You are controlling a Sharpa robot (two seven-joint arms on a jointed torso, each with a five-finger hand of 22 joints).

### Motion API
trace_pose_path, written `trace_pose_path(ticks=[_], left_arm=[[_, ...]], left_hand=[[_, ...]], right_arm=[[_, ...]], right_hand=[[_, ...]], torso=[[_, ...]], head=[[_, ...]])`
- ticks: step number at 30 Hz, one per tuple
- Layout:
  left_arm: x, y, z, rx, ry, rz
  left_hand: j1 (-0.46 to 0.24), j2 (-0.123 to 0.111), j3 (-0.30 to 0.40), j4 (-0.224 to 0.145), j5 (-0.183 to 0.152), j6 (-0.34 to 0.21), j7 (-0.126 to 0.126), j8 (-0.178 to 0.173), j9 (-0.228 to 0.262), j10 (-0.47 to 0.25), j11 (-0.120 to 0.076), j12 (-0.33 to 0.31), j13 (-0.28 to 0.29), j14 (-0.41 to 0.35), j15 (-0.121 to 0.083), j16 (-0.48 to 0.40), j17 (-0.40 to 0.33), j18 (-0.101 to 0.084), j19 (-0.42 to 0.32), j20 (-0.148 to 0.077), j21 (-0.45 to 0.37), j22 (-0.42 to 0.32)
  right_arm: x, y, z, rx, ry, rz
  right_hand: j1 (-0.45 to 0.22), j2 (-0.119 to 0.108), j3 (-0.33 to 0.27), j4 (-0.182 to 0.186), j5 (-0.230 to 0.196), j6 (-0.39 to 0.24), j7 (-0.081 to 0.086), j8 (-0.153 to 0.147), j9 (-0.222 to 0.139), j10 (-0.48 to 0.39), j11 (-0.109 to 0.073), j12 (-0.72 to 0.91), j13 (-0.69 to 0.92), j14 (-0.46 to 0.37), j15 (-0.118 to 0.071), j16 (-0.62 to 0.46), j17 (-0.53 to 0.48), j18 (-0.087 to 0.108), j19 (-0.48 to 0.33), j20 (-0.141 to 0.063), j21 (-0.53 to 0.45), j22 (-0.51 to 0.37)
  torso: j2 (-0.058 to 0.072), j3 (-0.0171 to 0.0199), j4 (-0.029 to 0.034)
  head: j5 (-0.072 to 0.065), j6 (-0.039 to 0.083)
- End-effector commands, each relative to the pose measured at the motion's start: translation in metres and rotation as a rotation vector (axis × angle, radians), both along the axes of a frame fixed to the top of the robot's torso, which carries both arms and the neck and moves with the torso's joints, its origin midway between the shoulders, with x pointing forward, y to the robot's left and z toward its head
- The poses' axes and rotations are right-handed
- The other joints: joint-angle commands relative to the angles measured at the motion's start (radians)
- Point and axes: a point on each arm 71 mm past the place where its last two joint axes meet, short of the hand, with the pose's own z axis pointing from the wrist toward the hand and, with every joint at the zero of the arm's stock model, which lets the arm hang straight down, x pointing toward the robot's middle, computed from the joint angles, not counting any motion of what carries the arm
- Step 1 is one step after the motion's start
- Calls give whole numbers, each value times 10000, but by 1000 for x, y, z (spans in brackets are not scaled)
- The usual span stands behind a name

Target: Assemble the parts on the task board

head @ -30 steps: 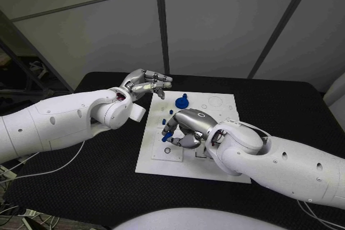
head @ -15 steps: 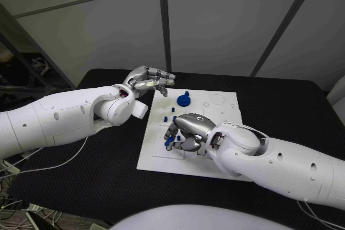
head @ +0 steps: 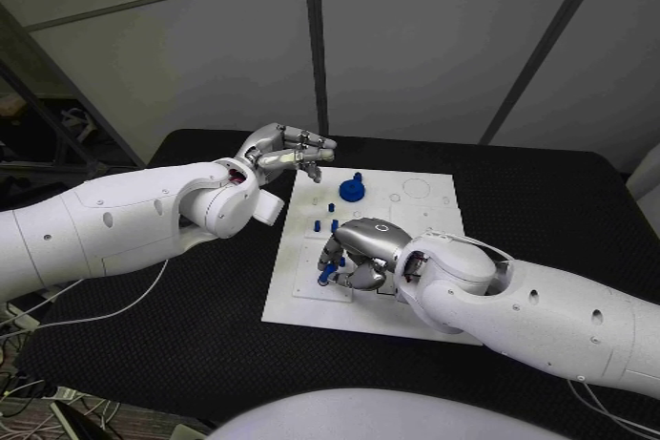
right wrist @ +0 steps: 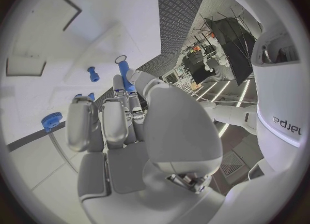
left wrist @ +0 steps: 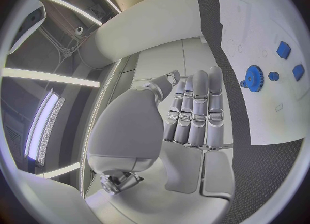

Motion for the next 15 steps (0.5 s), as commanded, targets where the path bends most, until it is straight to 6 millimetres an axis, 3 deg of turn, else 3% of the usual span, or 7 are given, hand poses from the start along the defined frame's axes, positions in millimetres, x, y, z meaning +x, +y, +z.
trace_pose_path(ticks=[1,15], left_arm=[[0,-1,1,-73,-27,-107],[0,-1,2,-74,-28,-109]], left_hand=[[-6,62,-46,11,-2,-39,20,-35,-1,-67,-12,43,14,-61,-23,-45,-16,-171,-77,8,-62,-14],[-6,62,-46,11,-2,-39,20,-35,-1,-67,-12,43,14,-61,-23,-45,-16,-171,-77,8,-62,-14]], right_arm=[[0,1,-2,-384,-8,99],[3,6,-6,-828,-257,-69]], right_hand=[[7,51,8,-74,66,67,29,35,100,39,28,24,18,257,-2,41,-18,-124,47,32,18,629],[0,52,4,-71,65,70,31,36,102,44,30,23,21,256,0,39,-23,-124,47,33,19,630]], torso=[[5,1,5],[-3,-3,0]], head=[[11,-8],[19,-45]])
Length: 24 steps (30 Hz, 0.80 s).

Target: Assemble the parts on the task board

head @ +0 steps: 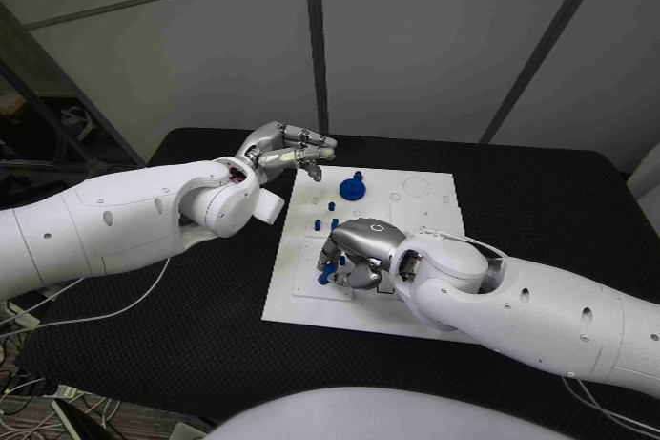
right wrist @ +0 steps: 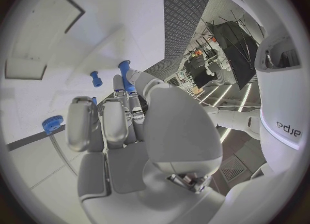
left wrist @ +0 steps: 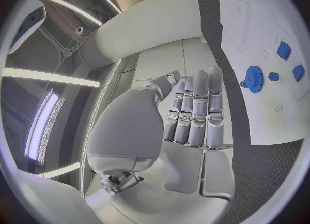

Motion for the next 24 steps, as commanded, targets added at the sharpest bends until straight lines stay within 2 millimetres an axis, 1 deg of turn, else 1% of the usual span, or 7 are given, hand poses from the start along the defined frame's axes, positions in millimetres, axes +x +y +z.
trace_pose_path(ticks=[1,12,13,14,18,20,24], left_arm=[[0,-1,2,-68,-28,-96],[0,-1,2,-63,-26,-86],[0,-1,1,-63,-25,-86],[0,-1,1,-63,-24,-88],[0,-1,1,-62,-21,-88],[0,-1,1,-61,-18,-88],[0,-1,1,-59,-13,-89]], left_hand=[[-6,63,-46,11,-2,-39,21,-35,-2,-67,-12,43,16,-61,-23,-45,-17,-171,-77,8,-62,-15],[-6,63,-46,11,-2,-39,21,-35,-2,-67,-12,43,16,-61,-23,-45,-17,-171,-77,8,-62,-15],[-6,63,-46,11,-2,-39,21,-35,-2,-67,-12,43,16,-61,-23,-45,-17,-171,-77,8,-62,-15],[-6,63,-46,11,-2,-39,21,-35,-2,-67,-12,43,16,-61,-23,-45,-17,-171,-77,8,-62,-15],[-6,63,-46,11,-2,-39,21,-35,-2,-67,-12,43,16,-61,-23,-45,-17,-171,-77,8,-62,-15],[-6,63,-46,11,-2,-39,21,-35,-2,-67,-12,43,16,-61,-23,-45,-17,-171,-77,8,-62,-15],[-6,63,-46,11,-2,-39,21,-35,-2,-67,-12,43,16,-61,-23,-45,-17,-171,-77,8,-62,-15]], right_arm=[[1,0,-2,-405,-197,-50],[-6,6,-4,-445,-263,227],[-7,6,-4,-420,-275,236],[-7,6,-4,-378,-296,239],[-7,6,-3,-275,-354,206],[-6,6,-3,-246,-373,182],[-6,5,-3,-146,-427,150]], right_hand=[[0,52,-1,-40,33,80,6,67,81,62,12,55,10,256,0,39,-14,-125,47,34,19,630],[-71,-41,-76,-70,6,-48,51,-17,73,-50,57,-62,24,239,36,18,-67,-110,-10,62,-23,581],[-99,-60,-80,-65,2,-170,100,-91,49,-181,101,-149,5,235,71,18,-74,-107,-27,81,-36,567],[-170,-106,-90,-39,2,-339,176,-193,14,-455,193,-313,-52,231,145,23,-77,-100,-66,126,-68,531],[-298,-247,-115,-5,23,-762,281,-436,-83,-903,345,-537,-153,227,273,67,-35,-66,-191,240,-175,408],[-360,-331,-137,11,20,-928,332,-489,-123,-1194,427,-643,-215,186,341,5,-159,1,-413,302,-376,169],[-453,-508,-231,17,21,-1370,302,-501,-224,-1710,505,-728,-303,4,425,-261,-614,120,-799,404,-734,-233]], torso=[[-4,-2,-1],[-6,2,-1],[-6,2,-1],[-6,2,-1],[-6,2,-6],[-4,1,-8],[-8,-1,-4]], head=[[9,-9],[4,-1],[4,-1],[4,-1],[2,20],[3,21],[-2,25]])
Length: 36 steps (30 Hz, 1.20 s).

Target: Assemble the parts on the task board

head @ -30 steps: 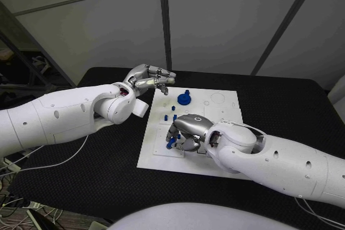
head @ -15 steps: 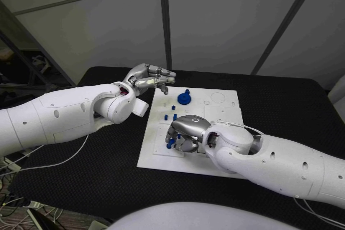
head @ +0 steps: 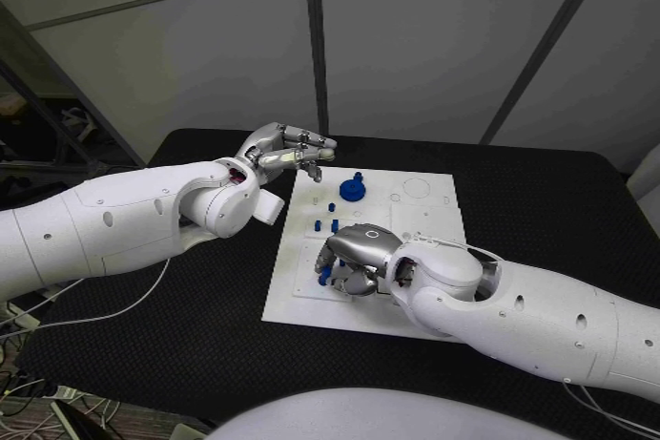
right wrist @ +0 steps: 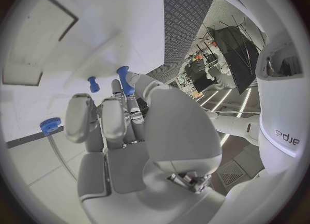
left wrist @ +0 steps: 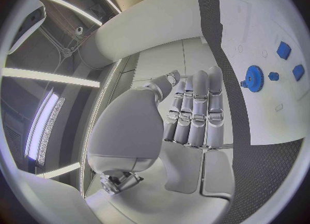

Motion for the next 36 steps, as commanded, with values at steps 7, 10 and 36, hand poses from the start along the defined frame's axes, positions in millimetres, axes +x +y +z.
trace_pose_path(ticks=[7,10,36], left_arm=[[0,-1,1,-59,-1,-100],[0,0,1,-56,3,-97],[-1,5,2,-21,-12,0]], left_hand=[[-7,63,-46,11,-2,-39,20,-35,-1,-67,-12,43,9,-61,-23,-45,-9,-171,-77,8,-62,-16],[-7,63,-46,11,-2,-39,20,-35,-1,-67,-12,43,9,-61,-23,-45,-9,-171,-77,8,-62,-16],[-13,83,-60,21,0,-44,21,-32,0,-81,-11,57,15,-60,-21,-48,-20,-171,-73,11,-74,-24]], right_arm=[[-2,1,6,548,-274,25],[-3,0,8,733,-315,26],[12,-121,37,3149,1758,-3541]], right_hand=[[-15,-222,-308,-50,-32,-573,-181,-6,-119,-859,134,69,-86,-316,169,-535,-898,259,-645,135,-633,-673],[-26,-240,-401,-54,-25,-642,-220,-7,-130,-1005,159,131,-92,-369,186,-592,-1008,278,-720,159,-715,-757],[-716,-83,-1131,582,110,679,-408,723,192,2344,-691,2844,1011,101,-456,2,-164,31,263,-327,57,132]], torso=[[5,12,-3],[1,7,-4],[-95,-52,-95]], head=[[-7,14],[-4,18],[-497,266]])
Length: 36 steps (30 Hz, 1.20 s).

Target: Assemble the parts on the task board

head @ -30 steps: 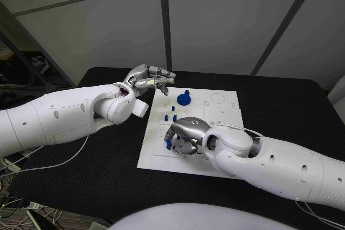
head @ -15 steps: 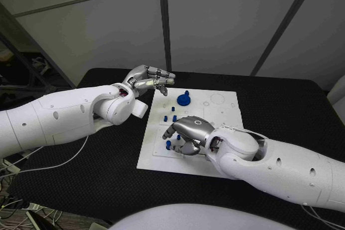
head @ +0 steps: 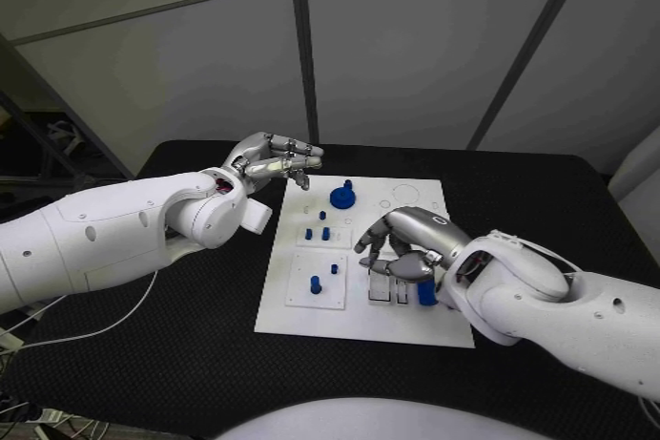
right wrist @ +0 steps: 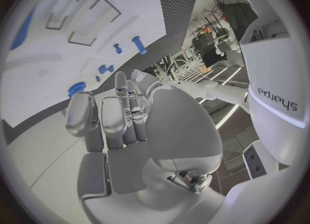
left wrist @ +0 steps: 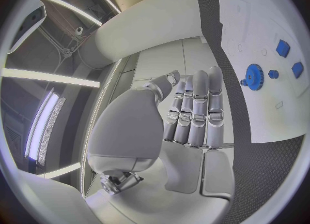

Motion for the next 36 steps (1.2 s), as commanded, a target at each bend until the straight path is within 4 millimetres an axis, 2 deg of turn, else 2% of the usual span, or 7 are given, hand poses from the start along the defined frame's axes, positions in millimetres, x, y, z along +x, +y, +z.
trace_pose_path(ticks=[1,3,5,9,11,16,36], left_arm=[[-1,0,2,-63,-40,-72],[-1,1,2,-54,-42,-49],[-1,1,2,-46,-42,-29],[-2,1,2,-50,-42,-24],[-2,0,2,-112,-7,-14],[-2,0,2,-183,35,1],[-3,1,3,-226,18,3]], left_hand=[[-14,84,-60,21,1,-44,21,-33,0,-81,-10,57,10,-60,-21,-48,-10,-170,-73,11,-34,-10],[-14,84,-60,21,1,-44,21,-33,0,-81,-10,57,10,-60,-21,-48,-10,-170,-73,11,-34,-10],[-5,85,-66,14,1,-46,19,-31,0,-87,-12,64,13,-60,-22,-50,-15,-169,-71,11,-39,-13],[17,90,-64,0,4,-42,16,-27,2,-87,-17,72,16,-60,-25,-52,-20,-167,-69,8,-42,-15],[17,90,-64,0,4,-42,16,-27,2,-87,-17,72,16,-60,-25,-52,-20,-167,-69,8,-42,-15],[17,90,-64,0,4,-42,16,-27,2,-87,-17,72,16,-60,-25,-52,-20,-167,-69,8,-42,-15],[17,90,-64,0,4,-42,16,-27,2,-87,-17,72,16,-60,-25,-52,-20,-167,-69,8,-42,-15]], right_arm=[[5,-30,-3,757,1832,-1525],[7,-51,-4,518,2122,-2134],[6,-70,-4,255,2253,-2655],[3,-97,-4,-229,2262,-3449],[1,-106,-2,-543,2080,-3731],[-2,-115,-3,-1103,1939,-4184],[-11,-95,-43,-2186,2598,-4545]], right_hand=[[-338,-116,-357,223,149,156,-173,95,59,708,-215,841,622,275,-233,599,994,-211,590,-199,551,626],[-376,-227,-602,269,1708,322,-328,253,179,1093,-273,3391,3383,558,-402,1437,2424,-405,1165,-361,1129,1299],[-353,-131,-853,335,2475,298,-381,369,332,1119,-354,5855,6168,685,-371,1987,3383,-526,1535,-438,1523,1766],[-442,-22,-1248,576,2354,82,-281,479,565,967,-324,7824,8516,739,-319,2369,4094,-619,1787,-378,1800,2108],[-523,-45,-1565,756,1731,-43,-299,553,707,1027,-300,8483,9349,756,-304,2472,4291,-648,1861,-320,1882,2211],[-766,-169,-2067,1100,1859,-135,-269,688,910,1148,-271,9049,10142,773,-273,2561,4474,-672,1932,-302,1958,2308],[-1037,-188,-3609,2279,1770,-561,-251,1040,1443,1022,-230,9081,10566,762,-228,2564,4514,-659,1887,-256,1927,2287]], torso=[[-46,-39,-56],[-61,-43,-87],[-67,-48,-117],[-87,-81,-151],[-109,-85,-194],[-144,-70,-251],[-109,-86,-206]], head=[[-172,52],[-253,72],[-316,94],[-459,108],[-522,97],[-550,78],[-558,4]])
